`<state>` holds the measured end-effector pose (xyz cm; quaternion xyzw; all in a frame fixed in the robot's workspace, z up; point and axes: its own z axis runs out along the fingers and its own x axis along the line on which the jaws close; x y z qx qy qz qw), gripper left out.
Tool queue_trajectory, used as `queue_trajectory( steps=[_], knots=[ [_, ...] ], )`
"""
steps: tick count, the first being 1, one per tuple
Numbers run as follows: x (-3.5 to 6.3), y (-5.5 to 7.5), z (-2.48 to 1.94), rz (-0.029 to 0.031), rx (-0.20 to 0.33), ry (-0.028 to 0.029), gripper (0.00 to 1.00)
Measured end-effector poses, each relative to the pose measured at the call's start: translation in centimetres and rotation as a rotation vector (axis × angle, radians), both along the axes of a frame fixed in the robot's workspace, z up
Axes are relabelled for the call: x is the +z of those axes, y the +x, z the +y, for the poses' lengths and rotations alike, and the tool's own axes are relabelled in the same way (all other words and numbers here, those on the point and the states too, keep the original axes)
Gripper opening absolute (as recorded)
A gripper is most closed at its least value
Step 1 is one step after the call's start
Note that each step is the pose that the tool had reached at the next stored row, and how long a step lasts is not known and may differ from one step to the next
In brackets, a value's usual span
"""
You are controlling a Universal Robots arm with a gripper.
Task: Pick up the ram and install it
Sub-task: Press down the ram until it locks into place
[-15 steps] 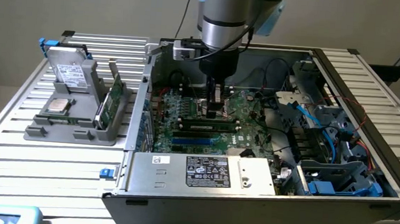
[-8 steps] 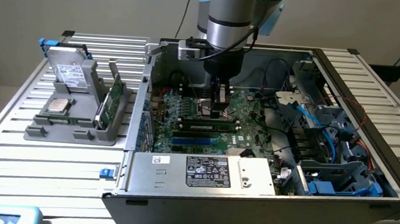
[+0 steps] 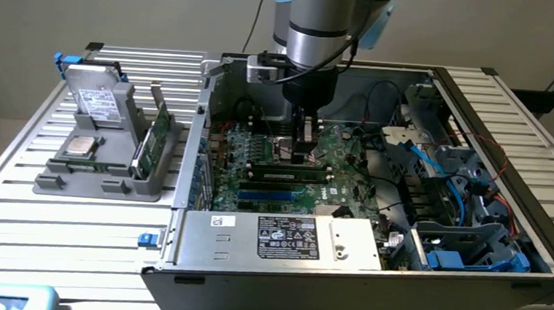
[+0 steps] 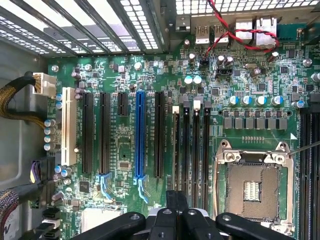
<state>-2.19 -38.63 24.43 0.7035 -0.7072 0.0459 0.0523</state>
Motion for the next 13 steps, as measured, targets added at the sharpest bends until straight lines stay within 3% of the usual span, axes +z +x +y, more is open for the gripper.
queue_trajectory(
  steps=[13],
  knots=[
    [-0.14, 0.0, 0.0, -0.0014, -0.177, 0.0002, 0.11]
  ],
)
